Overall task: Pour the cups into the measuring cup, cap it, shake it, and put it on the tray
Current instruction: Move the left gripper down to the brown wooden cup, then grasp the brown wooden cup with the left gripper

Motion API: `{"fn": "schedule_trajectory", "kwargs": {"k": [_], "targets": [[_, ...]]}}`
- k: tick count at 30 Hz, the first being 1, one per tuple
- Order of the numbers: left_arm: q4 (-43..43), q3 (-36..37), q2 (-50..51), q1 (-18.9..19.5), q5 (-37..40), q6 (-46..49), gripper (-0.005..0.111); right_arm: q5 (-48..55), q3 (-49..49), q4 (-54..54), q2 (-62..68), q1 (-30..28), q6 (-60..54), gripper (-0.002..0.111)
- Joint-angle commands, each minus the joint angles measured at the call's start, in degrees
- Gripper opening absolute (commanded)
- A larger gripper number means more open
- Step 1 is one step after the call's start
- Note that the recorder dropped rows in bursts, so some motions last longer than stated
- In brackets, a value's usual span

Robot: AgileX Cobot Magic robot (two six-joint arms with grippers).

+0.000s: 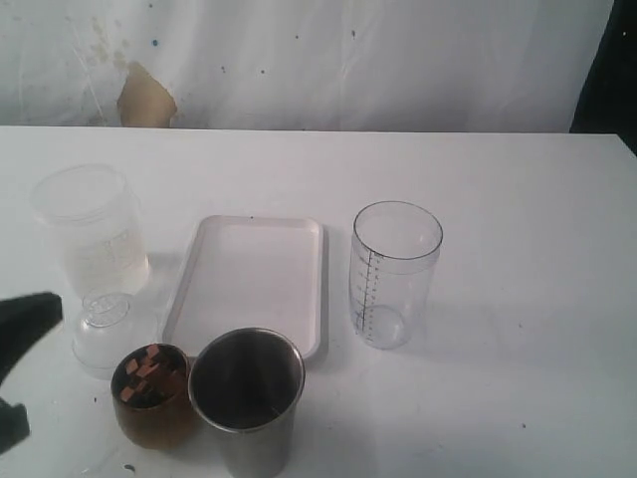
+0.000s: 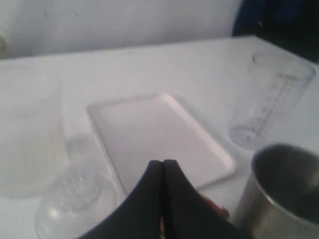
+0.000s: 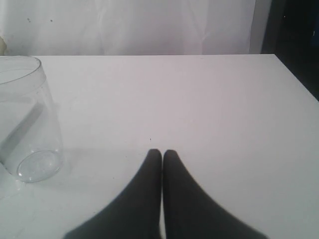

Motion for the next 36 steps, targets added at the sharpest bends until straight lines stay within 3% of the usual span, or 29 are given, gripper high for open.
{"fn": "schedule_trajectory", "kwargs": {"k": [1, 8, 15, 19, 27, 36], "targets": [[8.90, 1.63, 5.12, -0.24, -4.09, -6.23, 0.008, 0.03, 0.30, -0.39, -0.33, 0.18, 0.13, 0.000], [4.94, 2.04, 15.36, -0.24, -11.28, 3.07, 0.059, 0.03, 0.30, -0.39, -0.33, 0.18, 0.13, 0.000], [-1.32, 2.04, 26.87, -0.24, -20.41, 11.59, 0.068, 0.03, 0.30, -0.39, -0.33, 0.18, 0.13, 0.000], [-6.18, 2.04, 31.79, -0.24, -26.51, 15.31, 0.087, 0.03, 0.30, -0.39, -0.33, 0.18, 0.13, 0.000], [-15.41, 2.04, 38.17, -0.24, -23.80, 30.99, 0.092, 0.03, 0.30, -0.39, -0.33, 0.18, 0.13, 0.000], [-14.80, 1.91, 41.44, -0.24, -28.14, 34.13, 0.092, 0.03, 0.30, -0.39, -0.33, 0.17, 0.24, 0.000]]}}
